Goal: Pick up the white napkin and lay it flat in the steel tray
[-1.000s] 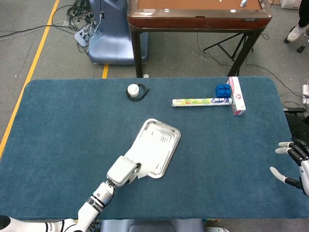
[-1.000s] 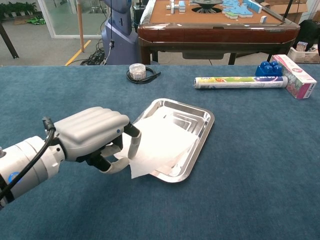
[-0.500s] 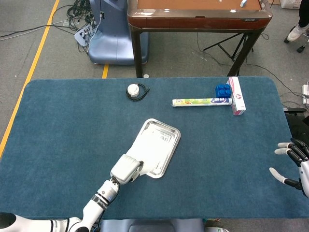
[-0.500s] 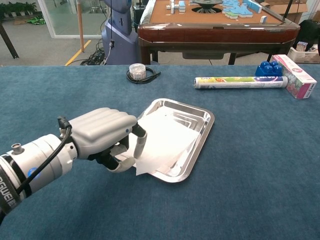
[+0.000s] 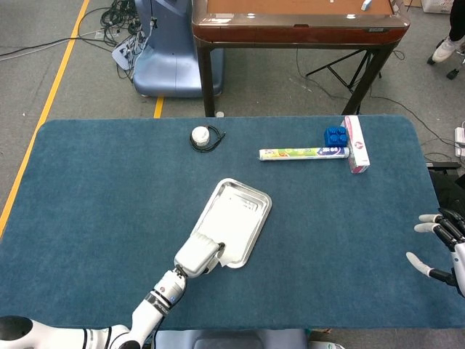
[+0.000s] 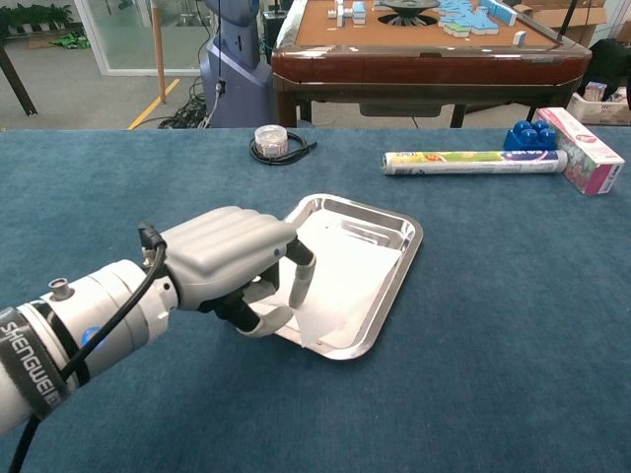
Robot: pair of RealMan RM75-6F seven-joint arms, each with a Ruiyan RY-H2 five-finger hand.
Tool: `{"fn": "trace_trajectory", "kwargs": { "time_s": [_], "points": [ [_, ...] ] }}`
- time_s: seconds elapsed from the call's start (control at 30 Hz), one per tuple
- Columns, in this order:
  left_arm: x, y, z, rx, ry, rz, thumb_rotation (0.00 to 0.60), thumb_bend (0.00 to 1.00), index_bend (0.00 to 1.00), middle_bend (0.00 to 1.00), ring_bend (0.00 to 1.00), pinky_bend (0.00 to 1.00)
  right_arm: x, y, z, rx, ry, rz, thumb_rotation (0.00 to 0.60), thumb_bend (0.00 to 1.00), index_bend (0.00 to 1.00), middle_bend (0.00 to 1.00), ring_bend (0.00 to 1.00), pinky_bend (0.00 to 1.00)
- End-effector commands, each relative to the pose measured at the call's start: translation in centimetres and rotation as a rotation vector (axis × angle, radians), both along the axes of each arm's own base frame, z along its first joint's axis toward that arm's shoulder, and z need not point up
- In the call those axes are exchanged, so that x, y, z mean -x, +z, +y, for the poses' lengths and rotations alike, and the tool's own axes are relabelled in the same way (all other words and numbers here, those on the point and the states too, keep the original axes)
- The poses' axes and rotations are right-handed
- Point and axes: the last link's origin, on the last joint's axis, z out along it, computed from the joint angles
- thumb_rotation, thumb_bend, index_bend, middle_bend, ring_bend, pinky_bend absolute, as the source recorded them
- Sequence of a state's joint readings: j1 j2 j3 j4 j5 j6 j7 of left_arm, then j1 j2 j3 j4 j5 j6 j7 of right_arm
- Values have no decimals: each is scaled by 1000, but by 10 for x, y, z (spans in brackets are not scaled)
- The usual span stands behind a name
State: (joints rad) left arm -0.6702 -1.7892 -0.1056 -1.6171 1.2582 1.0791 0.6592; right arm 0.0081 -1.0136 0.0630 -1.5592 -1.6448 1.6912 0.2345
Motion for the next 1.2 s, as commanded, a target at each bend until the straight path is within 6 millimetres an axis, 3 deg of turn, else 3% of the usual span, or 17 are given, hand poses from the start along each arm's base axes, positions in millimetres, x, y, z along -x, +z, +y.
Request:
{"fn": "trace_trajectory", "kwargs": {
  "time_s": [0.03,0.27,0.53,1.2],
  "points": [
    [-1,-2,0,-2,-8,-10,600,503,598,1000,1000,1000,0,0,0,2,0,0,600,166,419,343,185,552],
    [-3,-6,0,-14,-21,-20,600,420,459,1000,1000,1000,0,0,0,4,-2,2,600,166,419,344,185,552],
    [-7,-12,0,-47,-13,-21,600,318,432,1000,1000,1000,0,0,1,17,8,-9,600,166,419,349,191,552],
    [7,0,-1,26,-56,50,600,331,441,1000,1000,1000,0,-2,0,9,1,5,600,166,419,350,191,552]
  ]
}}
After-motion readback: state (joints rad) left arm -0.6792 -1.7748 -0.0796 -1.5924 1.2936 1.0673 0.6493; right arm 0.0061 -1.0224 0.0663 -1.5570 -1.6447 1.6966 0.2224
